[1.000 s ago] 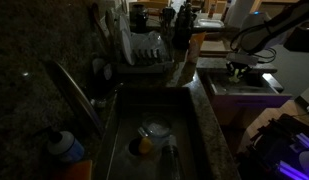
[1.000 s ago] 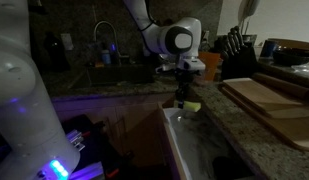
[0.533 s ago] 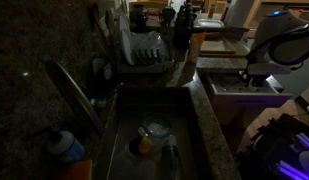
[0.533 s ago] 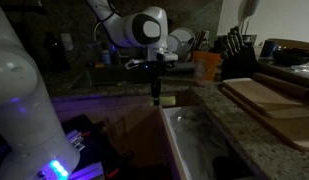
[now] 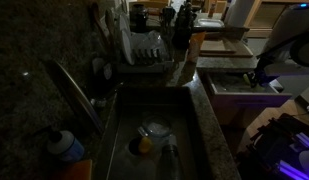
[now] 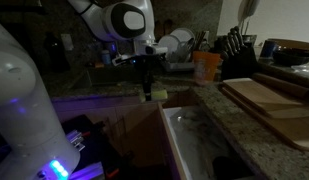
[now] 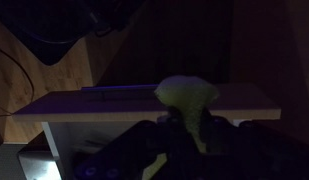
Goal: Pick the sponge and wipe the counter on the right
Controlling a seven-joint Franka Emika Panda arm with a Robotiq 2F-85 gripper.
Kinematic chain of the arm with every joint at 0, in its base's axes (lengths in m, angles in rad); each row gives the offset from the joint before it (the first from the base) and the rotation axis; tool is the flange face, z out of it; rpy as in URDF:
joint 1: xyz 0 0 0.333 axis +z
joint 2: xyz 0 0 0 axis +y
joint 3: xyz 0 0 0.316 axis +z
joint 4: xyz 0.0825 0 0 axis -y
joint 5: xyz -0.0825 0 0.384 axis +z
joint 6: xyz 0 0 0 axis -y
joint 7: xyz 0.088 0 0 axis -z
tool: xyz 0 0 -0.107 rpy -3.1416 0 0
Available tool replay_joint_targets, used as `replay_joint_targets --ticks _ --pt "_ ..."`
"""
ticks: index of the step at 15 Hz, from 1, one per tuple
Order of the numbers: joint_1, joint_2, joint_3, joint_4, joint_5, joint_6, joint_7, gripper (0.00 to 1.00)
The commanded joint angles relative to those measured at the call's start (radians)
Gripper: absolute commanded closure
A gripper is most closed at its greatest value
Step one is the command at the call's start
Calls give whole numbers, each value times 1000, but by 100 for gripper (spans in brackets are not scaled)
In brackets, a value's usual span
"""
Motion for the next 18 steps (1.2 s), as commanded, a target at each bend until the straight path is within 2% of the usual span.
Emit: replay_joint_targets --ticks 1,5,8,13,15,17,18 --pt "33 107 103 12 123 39 -103 95" --pt "178 206 272 30 318 91 -148 95" --pt "253 236 349 72 389 34 -225 95" --pt "262 171 381 44 296 -96 -380 95" --pt "254 136 387 38 206 -141 -413 95" --pt "250 86 396 25 104 -127 -418 95" --pt "256 155 392 54 164 -114 -383 80"
